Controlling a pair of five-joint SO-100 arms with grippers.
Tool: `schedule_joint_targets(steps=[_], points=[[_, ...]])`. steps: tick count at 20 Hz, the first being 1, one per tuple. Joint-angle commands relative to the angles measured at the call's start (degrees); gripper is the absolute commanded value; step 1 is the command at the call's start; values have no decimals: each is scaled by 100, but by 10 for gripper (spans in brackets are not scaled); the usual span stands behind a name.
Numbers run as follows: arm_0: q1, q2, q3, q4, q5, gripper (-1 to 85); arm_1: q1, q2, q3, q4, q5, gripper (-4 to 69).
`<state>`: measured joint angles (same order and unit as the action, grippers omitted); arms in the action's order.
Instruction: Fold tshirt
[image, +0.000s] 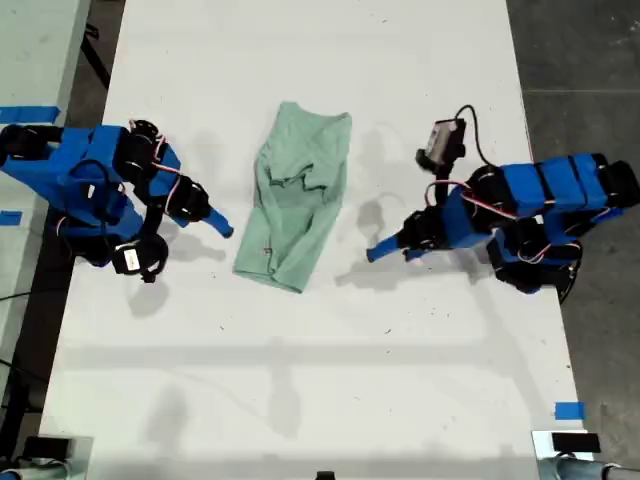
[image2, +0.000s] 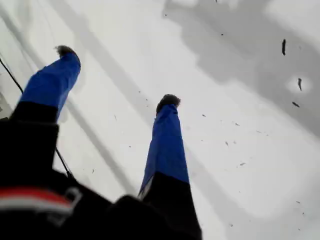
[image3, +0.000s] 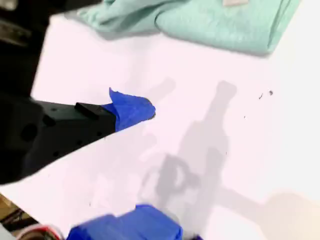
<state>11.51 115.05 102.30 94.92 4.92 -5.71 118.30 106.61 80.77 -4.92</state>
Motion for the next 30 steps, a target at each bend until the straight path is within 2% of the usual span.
schedule_joint_targets(steps=[1, 4, 7, 17, 20, 25, 28, 30], points=[[-237, -914, -853, -571, 580, 301, 105, -2013, -2320, -44, -457, 301], [-281, -1477, -896, -1002, 712, 307, 105, -4131, -4562, 448, -738, 305], [-299, -1846, -888, -1187, 747, 312, 158, -5458, -6082, 659, -1011, 305], [-861, -2988, -747, -1705, 976, 326, 606, -6442, -6258, -185, -1459, 300], [-932, -3331, -668, -1951, 949, 282, 712, -7014, -6451, -519, -1556, 295], [-756, -3797, -703, -2320, 686, 145, 765, -7708, -6565, -1160, -1485, 285], [-606, -3990, -765, -2619, 554, 70, 756, -7954, -6565, -1433, -1397, 256], [-536, -4069, -773, -2795, 527, 53, 712, -8060, -6565, -1547, -1336, 208]])
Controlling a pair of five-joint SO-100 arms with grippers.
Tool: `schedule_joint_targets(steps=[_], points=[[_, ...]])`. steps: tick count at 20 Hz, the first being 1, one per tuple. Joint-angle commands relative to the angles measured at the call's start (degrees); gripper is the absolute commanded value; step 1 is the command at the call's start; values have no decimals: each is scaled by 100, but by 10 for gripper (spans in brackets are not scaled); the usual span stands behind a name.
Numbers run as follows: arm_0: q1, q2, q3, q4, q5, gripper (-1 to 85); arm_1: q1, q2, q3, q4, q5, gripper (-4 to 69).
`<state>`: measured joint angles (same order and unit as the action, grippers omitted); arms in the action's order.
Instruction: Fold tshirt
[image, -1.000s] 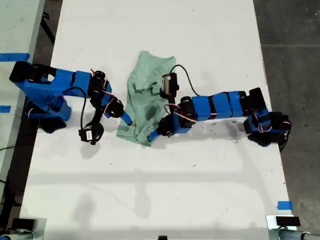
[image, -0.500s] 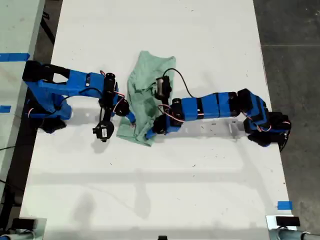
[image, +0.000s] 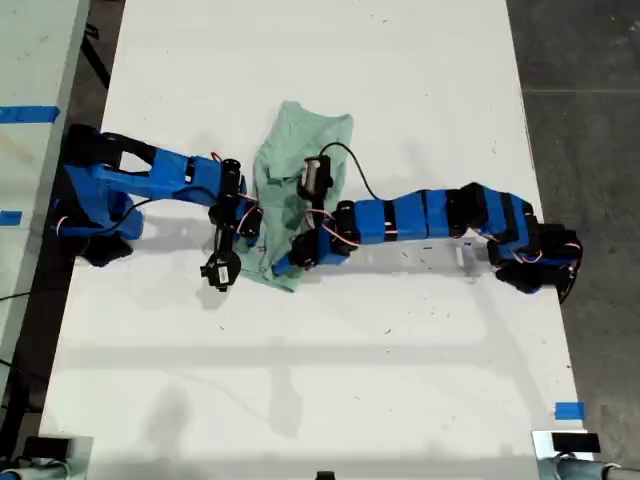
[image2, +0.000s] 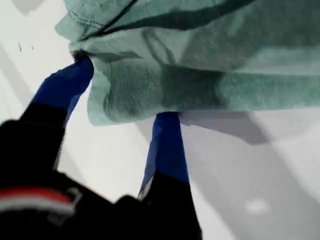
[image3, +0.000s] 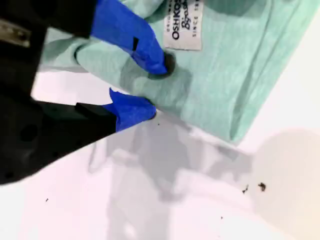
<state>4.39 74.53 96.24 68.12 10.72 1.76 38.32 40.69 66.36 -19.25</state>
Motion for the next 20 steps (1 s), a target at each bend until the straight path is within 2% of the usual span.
schedule_joint_targets(steps=[1, 4, 6, 7, 13, 20], points=[[202, -44, -167, -185, -88, 43, -53, -105, 26, -193, 114, 189], [246, -70, -167, -413, -105, 0, -105, -211, 26, -396, 229, 77], [299, -62, -167, -554, -141, 0, -158, -229, 26, -439, 308, 2], [334, -26, -167, -606, -176, 0, -211, -202, 26, -431, 352, -10], [835, 712, -202, -782, -141, 0, -466, 729, 308, 229, 325, -10], [1652, 580, -1424, -334, -220, 0, -984, 1758, 536, 879, 360, -10]])
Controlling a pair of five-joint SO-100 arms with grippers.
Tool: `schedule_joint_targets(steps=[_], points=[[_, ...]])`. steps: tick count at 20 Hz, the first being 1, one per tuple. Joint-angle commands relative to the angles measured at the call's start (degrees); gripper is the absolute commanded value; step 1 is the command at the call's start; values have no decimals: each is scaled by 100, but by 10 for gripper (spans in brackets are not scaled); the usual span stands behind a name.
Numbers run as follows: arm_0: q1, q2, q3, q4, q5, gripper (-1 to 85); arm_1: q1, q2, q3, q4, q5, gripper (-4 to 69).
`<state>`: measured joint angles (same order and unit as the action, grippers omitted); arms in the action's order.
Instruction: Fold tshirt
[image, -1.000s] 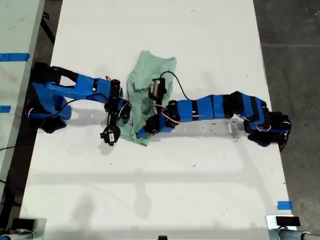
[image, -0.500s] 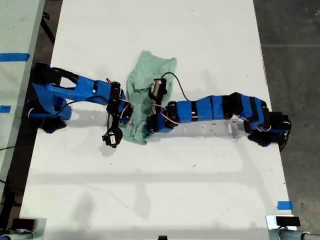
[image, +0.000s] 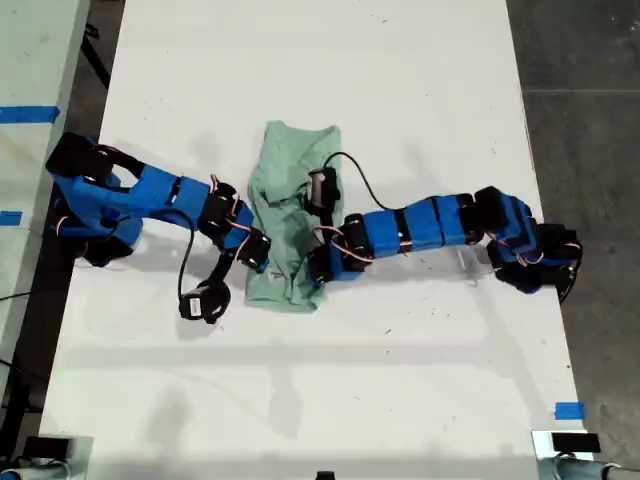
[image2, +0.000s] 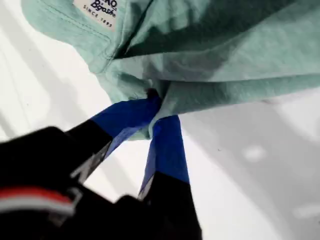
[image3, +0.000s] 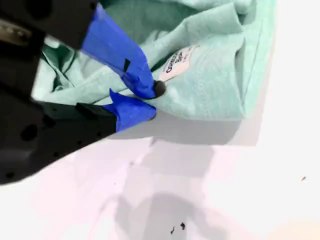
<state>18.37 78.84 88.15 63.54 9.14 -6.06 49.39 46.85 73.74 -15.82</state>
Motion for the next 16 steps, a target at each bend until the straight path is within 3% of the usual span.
schedule_joint_targets(steps=[1, 4, 10, 13, 16], points=[[352, -35, -914, 246, -70, 0, -281, 712, -79, 193, 44, -10], [598, -817, -2048, 668, -88, 0, -510, 773, -79, 272, 185, -10], [756, -1046, -3015, 879, -62, 0, -624, 1178, -79, 334, 176, -10], [598, -439, -3111, 1459, 105, 0, -308, 1714, -79, 615, -176, -10], [-70, 246, -3006, 2136, 650, 0, 396, 2303, 70, 958, -756, -10]])
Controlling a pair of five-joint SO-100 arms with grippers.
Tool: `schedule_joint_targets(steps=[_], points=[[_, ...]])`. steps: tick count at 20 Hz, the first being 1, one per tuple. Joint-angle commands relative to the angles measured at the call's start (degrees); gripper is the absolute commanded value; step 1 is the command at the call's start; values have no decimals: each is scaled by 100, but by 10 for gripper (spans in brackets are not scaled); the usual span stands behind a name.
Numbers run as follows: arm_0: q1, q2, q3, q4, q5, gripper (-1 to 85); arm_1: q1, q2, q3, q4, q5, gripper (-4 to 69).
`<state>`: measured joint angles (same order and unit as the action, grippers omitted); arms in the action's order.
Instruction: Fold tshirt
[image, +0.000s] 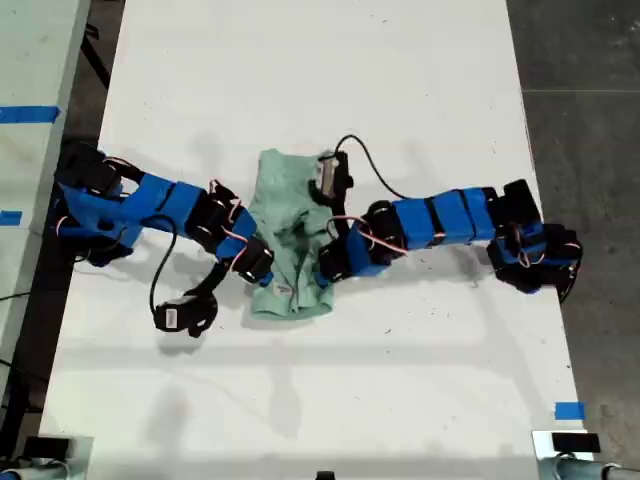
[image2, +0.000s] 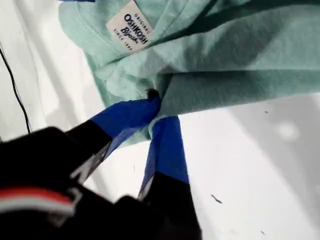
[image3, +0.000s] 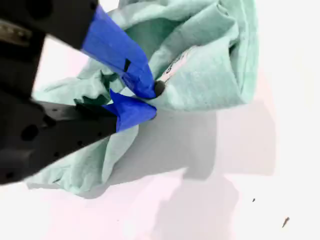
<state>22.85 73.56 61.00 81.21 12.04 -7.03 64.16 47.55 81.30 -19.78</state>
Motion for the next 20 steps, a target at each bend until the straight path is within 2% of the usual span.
schedule_joint_targets(steps=[1, 5, 7, 10, 14, 15, 17, 20], points=[[-888, 896, -246, 598, 615, 0, 809, 1020, 114, 229, -642, -10], [-2610, 1134, -255, 932, 2021, 0, 1978, 1230, 202, 193, -1960, -10], [-3375, 1116, -167, 844, 2637, 0, 2496, 1230, 422, -88, -2575, -10], [-4254, 1072, 501, 193, 3067, 0, 3067, 1072, 835, -659, -3278, -10], [-5159, 686, 1986, -1318, 3375, 0, 3639, 132, 1301, -1661, -3735, -7], [-5309, 299, 2153, -1600, 3445, 5, 3753, -343, 1116, -1705, -3683, 32], [-5555, -659, 1942, -1688, 3463, 65, 3876, -1248, 527, -1485, -3445, 117], [-5678, -853, 1371, -1134, 3437, 232, 3955, -1310, 316, -1046, -3261, 240]])
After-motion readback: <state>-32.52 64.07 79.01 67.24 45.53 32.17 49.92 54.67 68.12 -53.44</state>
